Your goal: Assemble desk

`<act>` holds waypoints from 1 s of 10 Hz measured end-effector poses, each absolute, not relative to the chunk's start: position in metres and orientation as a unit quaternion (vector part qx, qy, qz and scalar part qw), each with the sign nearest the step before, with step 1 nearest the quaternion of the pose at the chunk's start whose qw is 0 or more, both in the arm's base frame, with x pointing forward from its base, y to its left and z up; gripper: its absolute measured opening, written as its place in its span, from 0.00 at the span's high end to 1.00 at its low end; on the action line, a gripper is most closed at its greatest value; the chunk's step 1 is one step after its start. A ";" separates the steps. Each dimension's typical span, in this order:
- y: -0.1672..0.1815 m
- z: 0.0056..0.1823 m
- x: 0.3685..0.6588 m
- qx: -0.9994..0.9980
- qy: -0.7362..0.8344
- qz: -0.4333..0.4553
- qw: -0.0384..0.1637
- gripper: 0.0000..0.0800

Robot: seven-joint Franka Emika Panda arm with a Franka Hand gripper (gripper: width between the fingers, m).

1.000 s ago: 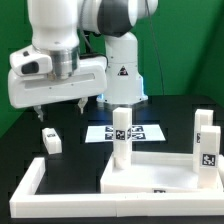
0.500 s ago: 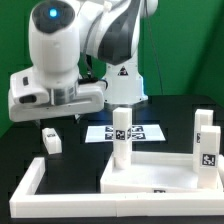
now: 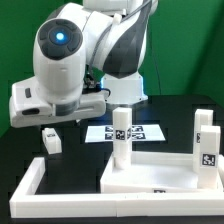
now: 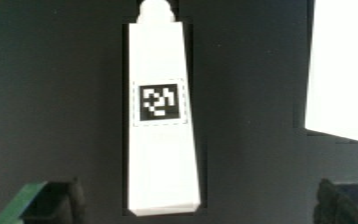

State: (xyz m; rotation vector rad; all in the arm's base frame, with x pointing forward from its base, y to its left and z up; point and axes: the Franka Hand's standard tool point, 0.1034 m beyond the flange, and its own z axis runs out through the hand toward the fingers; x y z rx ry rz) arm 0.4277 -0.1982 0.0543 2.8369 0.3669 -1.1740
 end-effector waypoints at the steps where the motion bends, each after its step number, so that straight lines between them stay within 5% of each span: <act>1: -0.200 0.048 0.427 0.917 0.131 -0.377 0.023 0.19; 3: -0.188 0.045 0.438 0.933 0.176 -0.313 0.035 0.19; 6: -0.190 0.045 0.434 0.933 0.170 -0.316 0.032 0.19; 10: -0.203 0.030 0.429 0.911 0.152 -0.377 0.064 0.19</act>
Offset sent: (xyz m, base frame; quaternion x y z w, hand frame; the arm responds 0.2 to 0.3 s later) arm 0.0000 0.0000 0.0000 0.0000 0.0000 0.0000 1.0000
